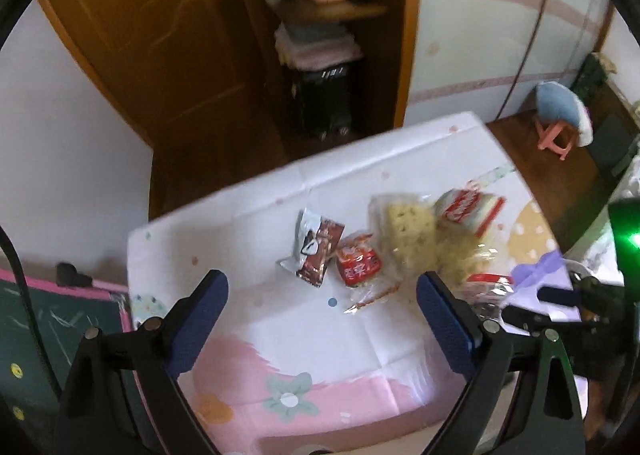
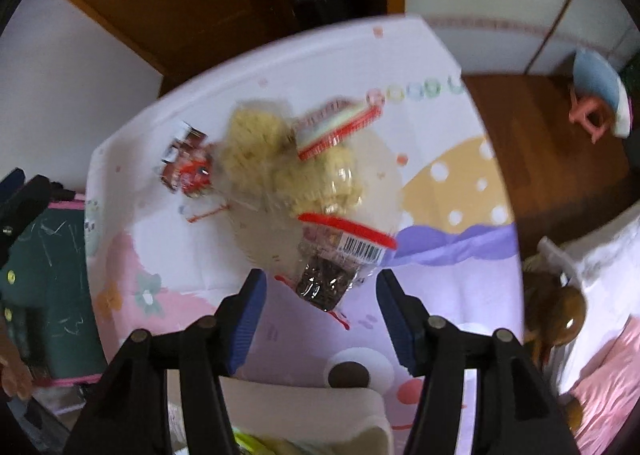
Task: Organize snacks
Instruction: 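Move both grippers back to the remaining snacks on the table, then grasp the red date cake with the left gripper while the right grasps the barcode-labelled bag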
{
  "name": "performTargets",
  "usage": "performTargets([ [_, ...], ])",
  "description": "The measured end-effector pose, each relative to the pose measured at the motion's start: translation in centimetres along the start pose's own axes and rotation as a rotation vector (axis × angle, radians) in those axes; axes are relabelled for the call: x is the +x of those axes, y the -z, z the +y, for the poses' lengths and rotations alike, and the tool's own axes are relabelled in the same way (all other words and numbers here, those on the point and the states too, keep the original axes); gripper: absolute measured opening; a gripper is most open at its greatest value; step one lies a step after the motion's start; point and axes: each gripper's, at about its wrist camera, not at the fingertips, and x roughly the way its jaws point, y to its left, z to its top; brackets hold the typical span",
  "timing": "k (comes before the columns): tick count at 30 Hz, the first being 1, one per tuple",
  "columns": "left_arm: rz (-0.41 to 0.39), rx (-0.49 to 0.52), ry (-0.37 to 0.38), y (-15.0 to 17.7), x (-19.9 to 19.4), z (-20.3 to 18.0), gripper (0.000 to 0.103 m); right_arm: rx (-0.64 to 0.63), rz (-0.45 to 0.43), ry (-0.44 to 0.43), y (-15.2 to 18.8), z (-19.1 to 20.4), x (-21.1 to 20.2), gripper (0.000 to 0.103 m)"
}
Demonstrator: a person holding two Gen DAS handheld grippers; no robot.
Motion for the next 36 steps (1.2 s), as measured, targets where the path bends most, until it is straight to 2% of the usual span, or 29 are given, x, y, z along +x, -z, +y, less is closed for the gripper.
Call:
performTargets([
  [8,0.097,-0.047,0.03,1.0,6.2,-0.6,0.095,0.12,0.132,0.013,0.3,-1.0,5.5,0.058],
  [14,0.116,-0.075,0.043,1.2,8.3,-0.9,0.095,0.128,0.102,0.02,0.0,-0.3,5.8,0.06],
  [15,0.12,-0.084,0.043,1.2,8.6,-0.9,0.095,0.139,0.105,0.007,-0.1,-0.2,5.9,0.066],
  [19,0.129,-0.124,0.064,1.4,9.5,-0.8,0.095,0.159,0.12,-0.007,-0.2,0.5,6.7,0.07],
  [22,0.131,-0.127,0.062,1.5,9.9,-1.0,0.095,0.151,0.093,0.046,0.0,1.0,6.8,0.07],
  [25,0.135,-0.131,0.062,1.5,10.3,-1.2,0.095,0.093,0.056,0.101,0.5,1.8,6.7,0.066],
  [26,0.141,-0.131,0.065,1.5,10.6,-1.3,0.095,0.05,0.046,0.114,0.7,2.3,6.5,0.061],
  [28,0.146,-0.127,0.067,1.5,11.0,-1.7,0.095,-0.02,0.037,0.168,1.2,2.7,6.5,0.045],
  [32,0.16,-0.127,0.064,1.5,12.3,-2.4,0.095,-0.039,0.046,0.127,1.3,0.9,5.9,0.042],
  [34,0.165,-0.138,0.066,1.6,12.9,-2.7,0.092,-0.03,0.047,0.12,1.2,-0.6,5.5,0.042],
  [36,0.173,-0.169,0.084,1.6,13.7,-2.7,0.08,-0.01,0.049,0.092,1.2,-1.8,5.2,0.042],
])
